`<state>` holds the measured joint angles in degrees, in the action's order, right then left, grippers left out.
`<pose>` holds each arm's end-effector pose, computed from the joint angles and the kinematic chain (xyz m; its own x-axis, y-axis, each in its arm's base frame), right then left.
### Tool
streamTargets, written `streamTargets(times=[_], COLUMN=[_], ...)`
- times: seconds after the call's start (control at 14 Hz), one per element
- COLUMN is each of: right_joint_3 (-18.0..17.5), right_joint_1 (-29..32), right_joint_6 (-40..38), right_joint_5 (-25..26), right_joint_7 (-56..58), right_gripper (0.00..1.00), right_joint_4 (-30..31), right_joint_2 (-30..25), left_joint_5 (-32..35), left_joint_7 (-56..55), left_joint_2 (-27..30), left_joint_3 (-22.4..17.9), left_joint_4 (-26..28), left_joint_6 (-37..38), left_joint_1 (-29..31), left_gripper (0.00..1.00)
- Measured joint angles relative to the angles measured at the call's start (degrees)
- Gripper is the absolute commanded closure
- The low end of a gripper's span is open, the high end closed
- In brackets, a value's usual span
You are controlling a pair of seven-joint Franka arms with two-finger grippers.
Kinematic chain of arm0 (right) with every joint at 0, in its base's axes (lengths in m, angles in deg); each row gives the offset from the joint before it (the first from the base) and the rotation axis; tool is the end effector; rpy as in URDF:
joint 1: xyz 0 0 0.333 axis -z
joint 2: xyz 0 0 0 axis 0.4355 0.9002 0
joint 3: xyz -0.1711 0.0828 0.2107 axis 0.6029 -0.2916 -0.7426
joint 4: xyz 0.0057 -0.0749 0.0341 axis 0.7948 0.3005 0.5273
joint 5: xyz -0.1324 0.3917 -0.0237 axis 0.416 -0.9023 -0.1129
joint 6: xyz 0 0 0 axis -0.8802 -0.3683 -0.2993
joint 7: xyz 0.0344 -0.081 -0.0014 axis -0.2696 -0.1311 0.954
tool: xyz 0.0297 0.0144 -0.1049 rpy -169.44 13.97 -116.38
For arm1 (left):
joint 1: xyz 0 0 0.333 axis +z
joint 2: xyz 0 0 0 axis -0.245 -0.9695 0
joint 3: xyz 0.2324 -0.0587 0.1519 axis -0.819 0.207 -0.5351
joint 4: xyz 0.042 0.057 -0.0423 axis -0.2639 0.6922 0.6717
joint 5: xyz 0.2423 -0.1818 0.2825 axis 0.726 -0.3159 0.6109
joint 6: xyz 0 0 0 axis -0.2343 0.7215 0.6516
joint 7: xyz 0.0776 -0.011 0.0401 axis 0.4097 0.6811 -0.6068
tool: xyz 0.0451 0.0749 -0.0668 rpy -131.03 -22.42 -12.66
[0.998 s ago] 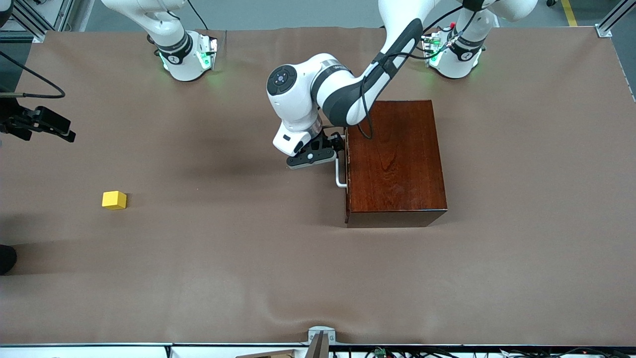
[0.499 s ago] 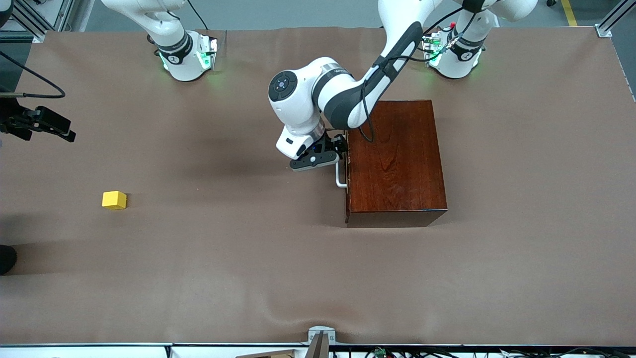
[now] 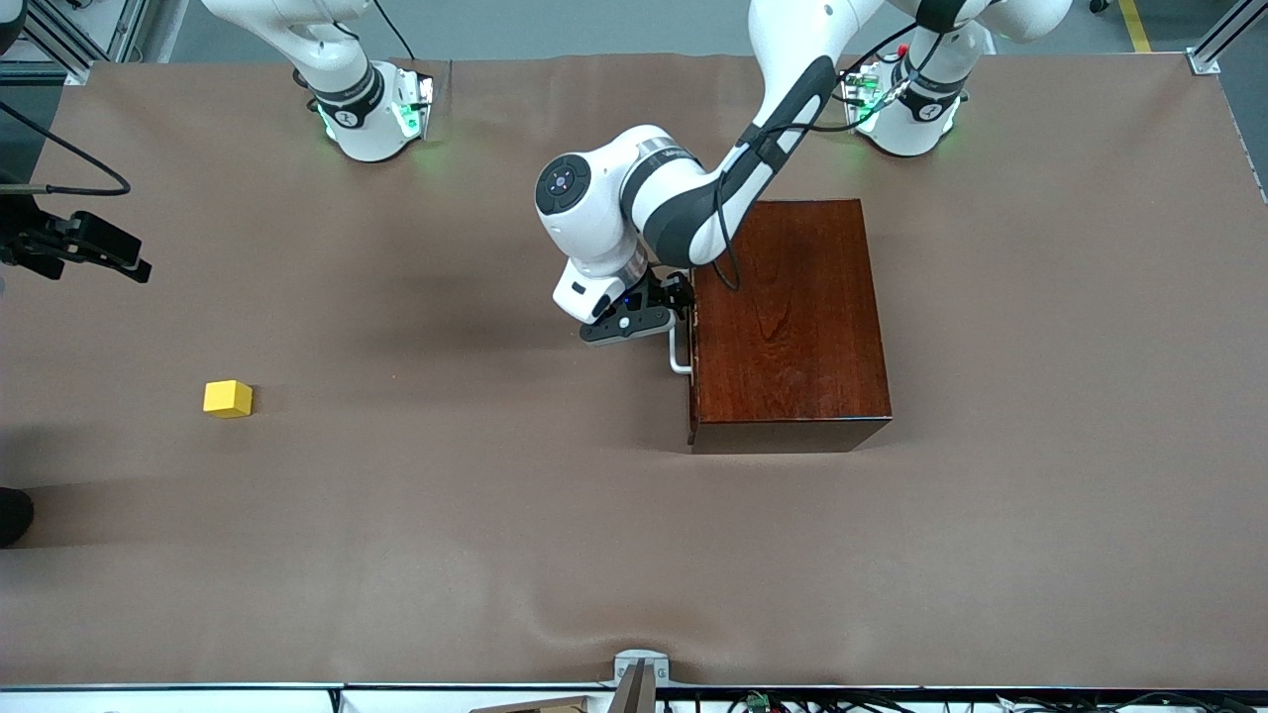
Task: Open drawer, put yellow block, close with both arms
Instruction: 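Pull the drawer handle outward with the left gripper to open drawer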
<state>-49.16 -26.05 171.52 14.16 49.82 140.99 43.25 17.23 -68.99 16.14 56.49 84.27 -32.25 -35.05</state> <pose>0.5770 -0.0245 0.5930 0.9980 -0.0563 -0.0273 -0.0564 -0.9984 -0.0050 0.4541 -0.5547 0.2612 0.9941 0.0800 0.0732 0.0962 -0.9618 -0.2563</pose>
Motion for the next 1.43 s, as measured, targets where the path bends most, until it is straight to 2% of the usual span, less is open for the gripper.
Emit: streamTargets(times=[1.43], right_joint_3=[0.0], right_joint_1=[0.0], right_joint_6=[-0.08], right_joint_5=[0.0], right_joint_7=[0.0], right_gripper=[0.0], right_joint_4=[0.0], right_joint_2=[0.01], left_joint_5=[0.0], left_joint_7=[-1.72], left_joint_2=[-0.89], left_joint_3=[-0.03], left_joint_4=[0.04], left_joint_6=[-3.69], left_joint_1=[-0.12], left_gripper=[0.0])
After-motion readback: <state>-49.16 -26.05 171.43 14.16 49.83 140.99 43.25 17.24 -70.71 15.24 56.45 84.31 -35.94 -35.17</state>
